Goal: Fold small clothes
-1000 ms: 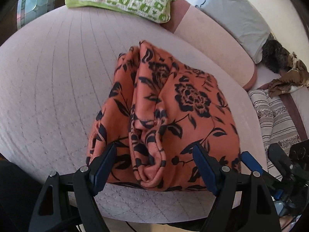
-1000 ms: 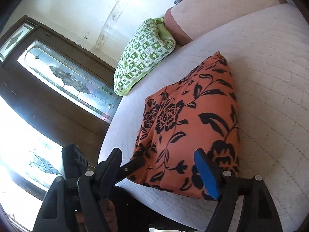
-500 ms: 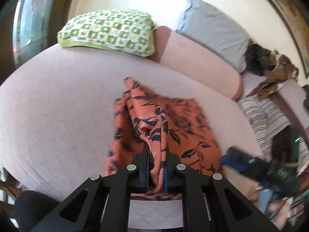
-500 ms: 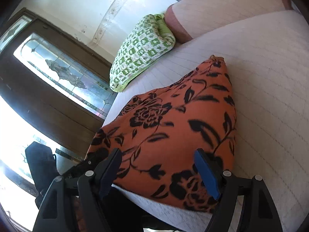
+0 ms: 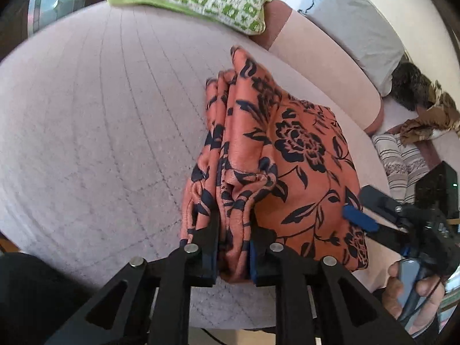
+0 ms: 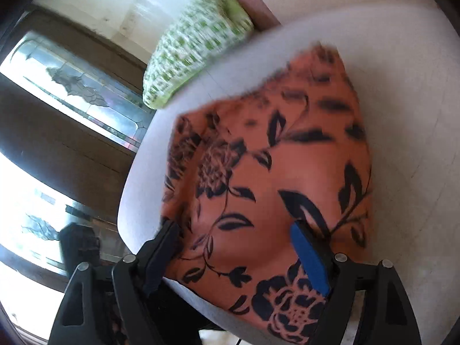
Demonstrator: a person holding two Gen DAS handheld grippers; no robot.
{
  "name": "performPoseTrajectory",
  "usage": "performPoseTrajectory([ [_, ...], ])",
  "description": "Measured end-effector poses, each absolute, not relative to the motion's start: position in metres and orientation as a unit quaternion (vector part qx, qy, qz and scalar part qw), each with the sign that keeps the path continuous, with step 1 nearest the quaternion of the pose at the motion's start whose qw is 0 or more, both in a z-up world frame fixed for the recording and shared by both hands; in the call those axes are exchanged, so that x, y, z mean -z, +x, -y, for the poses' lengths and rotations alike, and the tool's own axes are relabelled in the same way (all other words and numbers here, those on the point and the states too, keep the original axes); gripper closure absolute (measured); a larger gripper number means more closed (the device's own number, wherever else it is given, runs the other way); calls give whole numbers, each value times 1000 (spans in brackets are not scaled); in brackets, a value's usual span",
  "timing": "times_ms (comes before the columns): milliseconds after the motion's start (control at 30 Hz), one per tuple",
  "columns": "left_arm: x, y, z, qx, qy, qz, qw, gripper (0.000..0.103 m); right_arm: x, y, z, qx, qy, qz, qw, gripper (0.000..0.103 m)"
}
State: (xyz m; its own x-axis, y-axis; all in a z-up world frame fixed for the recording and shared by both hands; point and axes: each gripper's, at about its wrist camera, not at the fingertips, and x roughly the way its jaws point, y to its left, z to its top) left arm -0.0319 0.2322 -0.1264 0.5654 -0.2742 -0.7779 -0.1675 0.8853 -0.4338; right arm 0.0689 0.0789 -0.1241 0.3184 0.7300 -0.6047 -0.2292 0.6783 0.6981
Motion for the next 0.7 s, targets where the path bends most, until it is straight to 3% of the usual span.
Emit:
performPoseTrajectory([
  [100,92,-39,-238,13,-214,-428,878,59,125,69,-75,-322,271,-485,767,20],
  [133,78,-38,-241,11,-207,-410,888,57,128,69,-74,-324,276,-485,764,20],
  [333,63,40,-252,74,-192,-405,891,57,134,63,-71,-336,287,-474,761,19],
  [400,78,76,-253,70,-163,-434,883,59,135,61,-70,-342,288,-472,760,19],
  [500,111,120,-252,67,-165,-493,852,86,138,60,-66,-347,298,-471,754,19],
  [700,135,128,-259,96,-119,-504,850,89,144,58,-64,-363,302,-473,744,19],
])
